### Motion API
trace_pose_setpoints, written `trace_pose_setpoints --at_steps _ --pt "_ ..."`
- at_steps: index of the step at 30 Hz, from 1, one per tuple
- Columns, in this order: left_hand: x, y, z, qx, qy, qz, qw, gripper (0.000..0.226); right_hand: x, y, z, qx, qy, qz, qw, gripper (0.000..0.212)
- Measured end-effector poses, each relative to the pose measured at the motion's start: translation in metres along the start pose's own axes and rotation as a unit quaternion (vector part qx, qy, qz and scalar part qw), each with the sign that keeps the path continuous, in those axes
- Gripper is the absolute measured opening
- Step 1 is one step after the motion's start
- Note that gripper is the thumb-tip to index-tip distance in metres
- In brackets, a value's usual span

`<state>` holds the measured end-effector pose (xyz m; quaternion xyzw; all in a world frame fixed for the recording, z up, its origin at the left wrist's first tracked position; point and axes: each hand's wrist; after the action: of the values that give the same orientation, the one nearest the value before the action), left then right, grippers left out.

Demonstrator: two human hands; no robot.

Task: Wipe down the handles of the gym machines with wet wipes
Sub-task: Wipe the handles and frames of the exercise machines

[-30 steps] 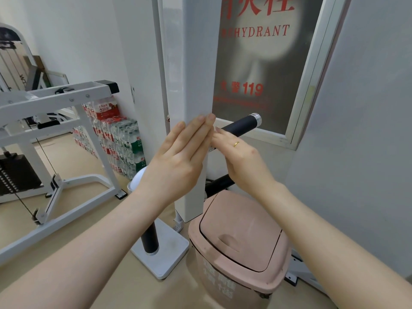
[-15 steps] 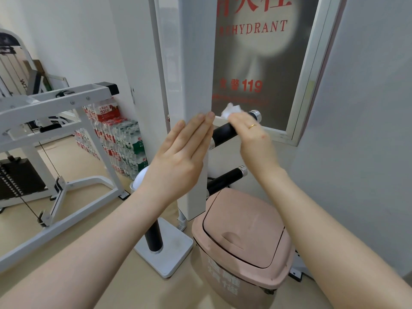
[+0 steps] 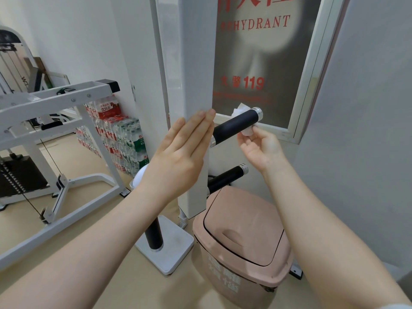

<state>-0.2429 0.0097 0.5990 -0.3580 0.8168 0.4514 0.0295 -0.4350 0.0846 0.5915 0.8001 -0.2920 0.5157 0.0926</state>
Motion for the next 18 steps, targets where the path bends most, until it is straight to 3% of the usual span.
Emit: trace_pose_setpoints --at_steps 3,6,8,10,13,16,18 --pt "0.000 0.000 0.000 0.000 0.004 0.000 1.000 0.047 -0.010 0.000 0.007 0.019 -0.015 -0.043 0.999 0.021" --pt "0.000 0.000 0.000 -0.001 0.006 -0.002 1.000 0.048 -0.016 -0.003 0.019 0.039 -0.106 -0.076 0.991 0.027" --pt "0.001 0.000 0.000 -0.001 0.005 -0.001 1.000 0.048 -0.017 -0.003 0.013 0.031 -0.085 -0.085 0.992 0.028" --pt "0.001 0.000 -0.001 -0.003 0.005 0.001 1.000 0.048 -0.016 0.001 -0.004 -0.013 -0.041 -0.068 0.997 0.028" --pt "0.002 0.000 -0.001 -0.003 0.006 -0.001 1.000 0.049 -0.014 0.000 -0.008 -0.044 -0.103 -0.021 0.994 0.028" --pt "0.003 -0.001 -0.002 -0.001 0.009 -0.003 1.000 0.048 -0.016 -0.006 0.012 0.013 -0.213 -0.019 0.977 0.025" --pt "0.004 -0.001 -0.003 0.000 0.012 -0.003 1.000 0.048 -0.011 -0.009 0.016 0.041 -0.227 -0.002 0.973 0.022"
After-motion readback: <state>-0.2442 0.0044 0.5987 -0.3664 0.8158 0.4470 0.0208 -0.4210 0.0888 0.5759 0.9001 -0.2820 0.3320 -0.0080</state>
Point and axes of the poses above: each hand's wrist, its own y-axis towards the middle knuckle, its own x-axis out of the palm, z = x × y, and after that the axes turned 10 degrees about x, right-handed
